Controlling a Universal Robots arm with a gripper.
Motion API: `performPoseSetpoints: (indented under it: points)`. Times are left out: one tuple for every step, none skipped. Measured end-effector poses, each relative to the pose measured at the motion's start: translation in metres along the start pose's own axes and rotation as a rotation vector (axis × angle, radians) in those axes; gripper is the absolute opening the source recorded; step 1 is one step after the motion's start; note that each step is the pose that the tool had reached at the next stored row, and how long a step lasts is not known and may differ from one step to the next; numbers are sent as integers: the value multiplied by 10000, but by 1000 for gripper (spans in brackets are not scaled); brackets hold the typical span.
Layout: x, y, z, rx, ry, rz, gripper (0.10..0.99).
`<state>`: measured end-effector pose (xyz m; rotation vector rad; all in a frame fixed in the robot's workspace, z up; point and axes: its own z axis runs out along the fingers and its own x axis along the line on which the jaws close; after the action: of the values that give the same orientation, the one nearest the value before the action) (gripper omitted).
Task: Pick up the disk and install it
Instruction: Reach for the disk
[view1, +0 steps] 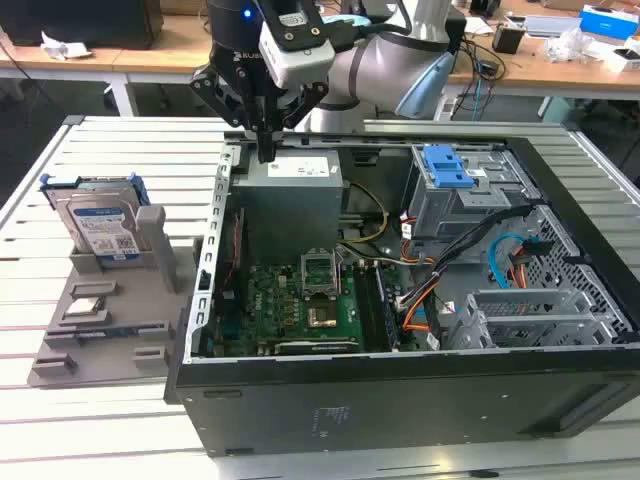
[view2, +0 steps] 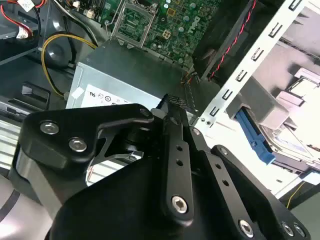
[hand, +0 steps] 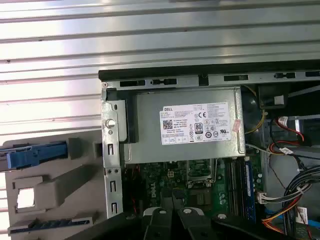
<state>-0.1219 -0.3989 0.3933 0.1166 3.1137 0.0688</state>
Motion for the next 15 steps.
performPoseSetpoints:
  points:
    - [20,-2,0,-1,0,1,106]
    - [63,-5,-2,0,0,1,106]
    - [100,-7,-3,-1,0,1,106]
    - [132,-10,-3,0,-1,-1,106]
    - [171,-13,-4,-1,-1,0,106]
    - [200,-15,-5,-1,0,0,106]
    - [225,-17,-6,0,0,1,106]
    - [243,-18,-6,-1,-1,1,106]
    - [267,-20,-7,-1,-1,0,106]
    - [286,-21,-7,-1,-1,0,106]
    - [301,-22,-8,-1,-1,0,106]
    - [319,-24,-9,0,0,0,106]
    - [333,-25,-9,0,0,0,106]
    - [348,-26,-9,0,0,0,106]
    - [361,-27,-10,0,0,1,106]
